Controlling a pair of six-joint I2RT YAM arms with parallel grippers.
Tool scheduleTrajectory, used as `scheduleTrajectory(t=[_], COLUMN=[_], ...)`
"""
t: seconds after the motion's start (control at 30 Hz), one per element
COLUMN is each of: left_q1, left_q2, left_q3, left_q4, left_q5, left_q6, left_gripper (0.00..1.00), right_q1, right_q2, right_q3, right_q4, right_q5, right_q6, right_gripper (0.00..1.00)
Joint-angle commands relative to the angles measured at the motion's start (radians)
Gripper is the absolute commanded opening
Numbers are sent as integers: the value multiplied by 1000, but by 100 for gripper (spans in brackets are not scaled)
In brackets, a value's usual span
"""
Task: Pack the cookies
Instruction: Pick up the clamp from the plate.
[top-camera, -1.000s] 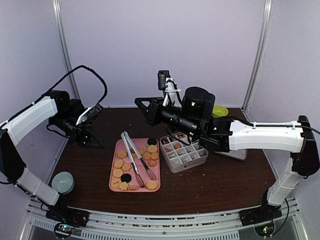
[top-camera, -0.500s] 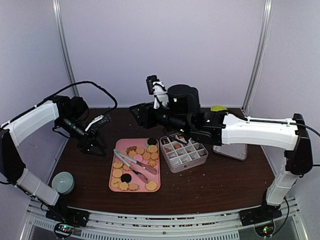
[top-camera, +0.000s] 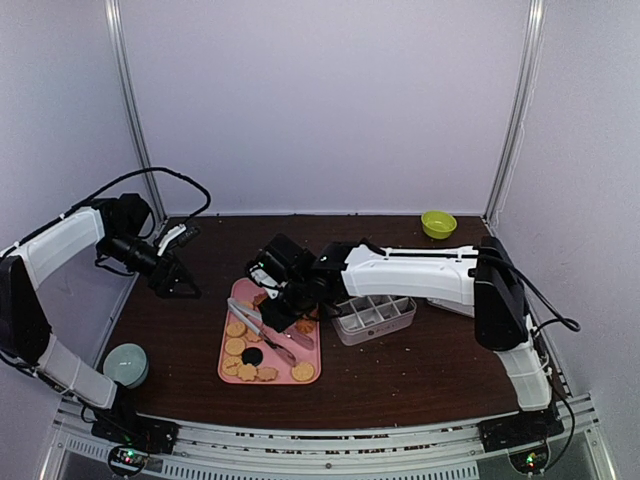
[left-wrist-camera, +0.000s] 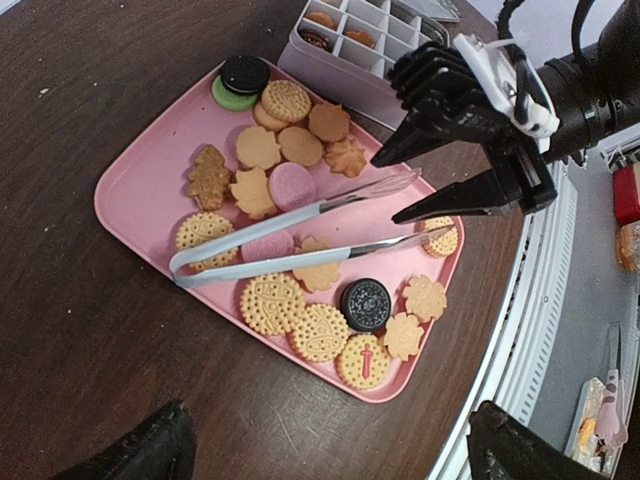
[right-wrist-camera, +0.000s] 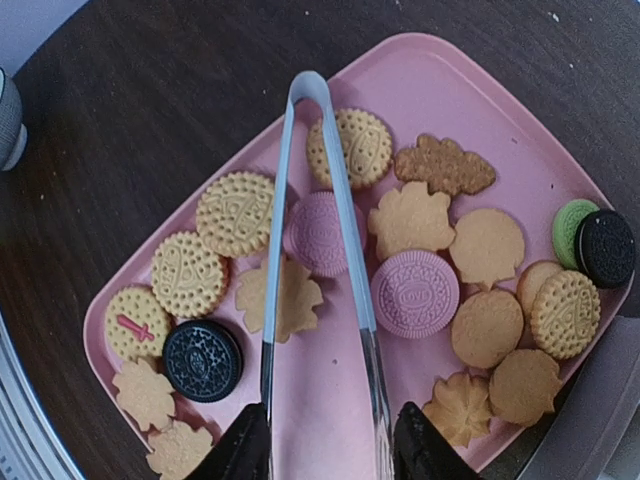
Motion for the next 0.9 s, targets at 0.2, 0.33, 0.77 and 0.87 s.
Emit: scheduleTrajectory(t=[0.2,0.33,0.77,0.87], left_q1=[23,24,83,94], left_q2=[-47,-66,-139,-146], left_q3=[-4,7,56,59], left_q4=[-33,-36,57,87], left_q5=[28,0,-213,-261], left_q6=[30,14,-108,-130], left_gripper=[98,98,98,98], right_q1=[-13,-20,-30,-30], right_q2=[45,60,115,120], right_q3=[62,63,79,67], right_q4=[-200,-215,-223,-218], right_q5=[-9,-25,-32,-36], right_q6=[-100,-117,-129,-131], right_gripper=[38,35,15,13])
